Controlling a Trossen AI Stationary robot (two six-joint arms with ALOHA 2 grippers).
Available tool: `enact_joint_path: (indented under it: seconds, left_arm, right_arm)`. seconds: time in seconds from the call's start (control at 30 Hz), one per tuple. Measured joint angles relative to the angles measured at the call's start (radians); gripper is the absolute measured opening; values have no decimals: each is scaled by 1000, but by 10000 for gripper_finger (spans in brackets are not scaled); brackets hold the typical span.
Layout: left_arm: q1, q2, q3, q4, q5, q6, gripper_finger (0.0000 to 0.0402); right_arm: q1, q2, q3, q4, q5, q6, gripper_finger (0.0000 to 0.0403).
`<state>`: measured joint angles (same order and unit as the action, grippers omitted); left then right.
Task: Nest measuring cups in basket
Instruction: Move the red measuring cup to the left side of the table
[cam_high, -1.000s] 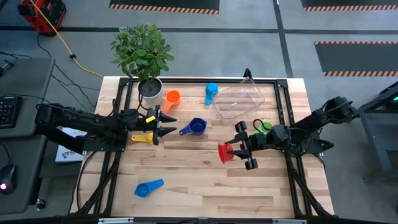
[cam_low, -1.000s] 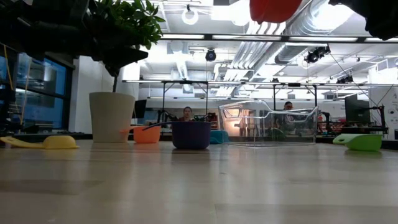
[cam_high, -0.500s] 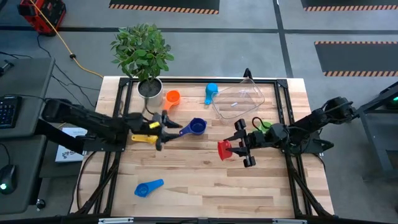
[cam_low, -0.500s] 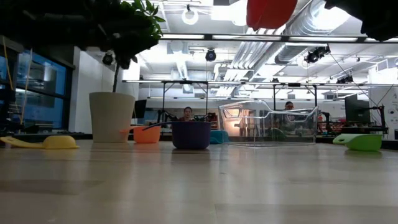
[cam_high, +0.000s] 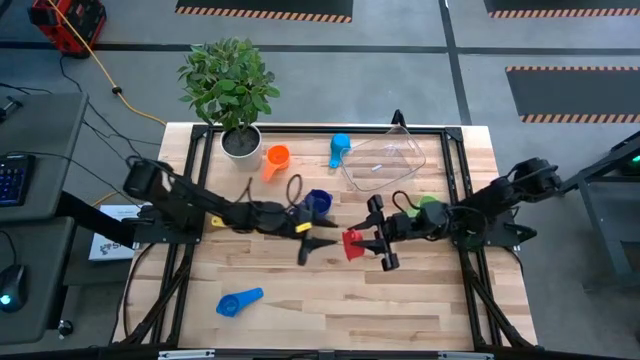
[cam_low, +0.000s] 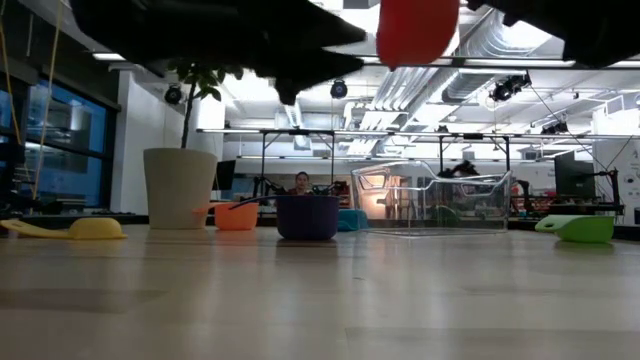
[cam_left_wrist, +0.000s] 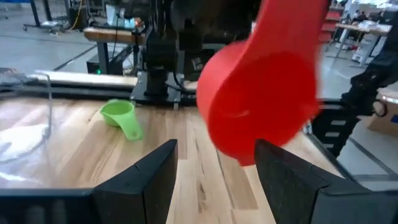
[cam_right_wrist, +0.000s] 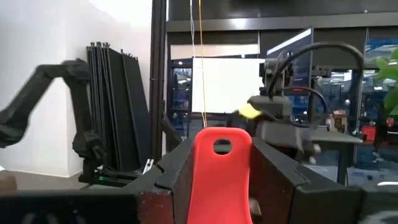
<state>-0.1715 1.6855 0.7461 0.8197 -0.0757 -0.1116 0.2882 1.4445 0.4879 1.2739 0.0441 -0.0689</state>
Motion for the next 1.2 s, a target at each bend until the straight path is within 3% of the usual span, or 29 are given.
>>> enact_joint_path:
  seconds: [0.13, 0.67, 0.83, 1.1, 1.2]
  left_arm:
    - [2, 53, 33, 0, 0, -7, 202]
    - [8, 52, 33, 65, 27, -16, 190]
    - [8, 52, 33, 65, 27, -18, 142]
    - [6, 52, 33, 67, -8, -20, 15]
    - [7, 52, 33, 66, -12, -34, 11]
  right_arm:
    - [0, 21, 46, -55, 0, -4, 126]
    - [0, 22, 58, -73, -24, 1, 126]
    - [-1, 22, 58, -73, -27, 1, 126]
    - [-1, 22, 58, -74, -20, -1, 126]
    - [-2, 22, 58, -74, -9, -1, 126]
